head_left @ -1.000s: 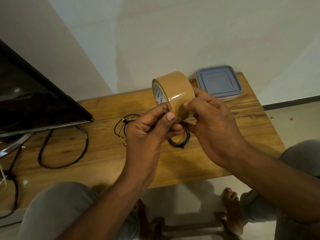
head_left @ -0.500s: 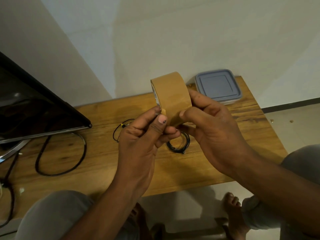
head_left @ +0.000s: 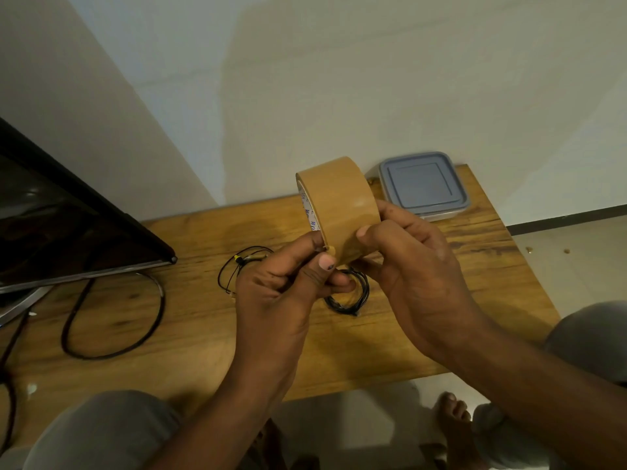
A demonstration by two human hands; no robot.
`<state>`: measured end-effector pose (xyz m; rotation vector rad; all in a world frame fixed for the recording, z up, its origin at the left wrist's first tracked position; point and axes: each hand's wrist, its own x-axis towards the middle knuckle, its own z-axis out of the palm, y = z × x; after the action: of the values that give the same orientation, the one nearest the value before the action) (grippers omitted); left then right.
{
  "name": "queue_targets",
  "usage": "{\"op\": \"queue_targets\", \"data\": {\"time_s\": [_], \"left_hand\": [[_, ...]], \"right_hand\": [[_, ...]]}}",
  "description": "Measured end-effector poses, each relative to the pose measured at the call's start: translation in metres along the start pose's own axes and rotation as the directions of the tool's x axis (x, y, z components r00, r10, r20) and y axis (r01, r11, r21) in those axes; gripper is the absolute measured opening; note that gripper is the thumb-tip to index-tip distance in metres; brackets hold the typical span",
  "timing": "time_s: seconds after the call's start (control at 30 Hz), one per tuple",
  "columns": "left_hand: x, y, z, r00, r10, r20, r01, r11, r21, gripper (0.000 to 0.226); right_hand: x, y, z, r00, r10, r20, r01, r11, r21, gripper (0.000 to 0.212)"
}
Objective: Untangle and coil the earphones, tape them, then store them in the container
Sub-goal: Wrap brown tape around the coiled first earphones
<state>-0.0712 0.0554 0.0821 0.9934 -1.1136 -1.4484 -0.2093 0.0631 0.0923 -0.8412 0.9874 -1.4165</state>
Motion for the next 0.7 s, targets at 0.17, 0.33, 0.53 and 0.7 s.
{"op": "queue_targets", "data": {"time_s": [0.17,0.33,0.53,0.7], "left_hand": [[-0.0016,0.0014,0.0024,0.997,0.072,0.006,-0.072,0.994,0.088,0.029],[-0.003,-0.0013,0.0032,0.994,0.106,-0.005,-0.104,0.983,0.153,0.041],[-0.0031,-0.0013,0.0043,0.994,0.101,-0.043,-0.093,0.984,0.15,0.04],[-0.0031,-0.0043,0.0032,0.992,0.105,-0.068,-0.094,0.984,0.152,0.041]], "right_hand": [[0.0,-0.0006,0.0016,0.999,-0.008,-0.034,0.007,0.999,-0.035,0.022],[-0.0018,0.0015,0.0022,0.997,0.006,-0.076,-0.01,0.999,-0.045,0.022],[-0.0012,0.0012,0.0028,0.997,0.022,-0.073,-0.024,0.999,-0.032,0.021],[0.0005,0.0021,0.0026,0.997,0.031,-0.077,-0.034,0.999,-0.033,0.02]]}}
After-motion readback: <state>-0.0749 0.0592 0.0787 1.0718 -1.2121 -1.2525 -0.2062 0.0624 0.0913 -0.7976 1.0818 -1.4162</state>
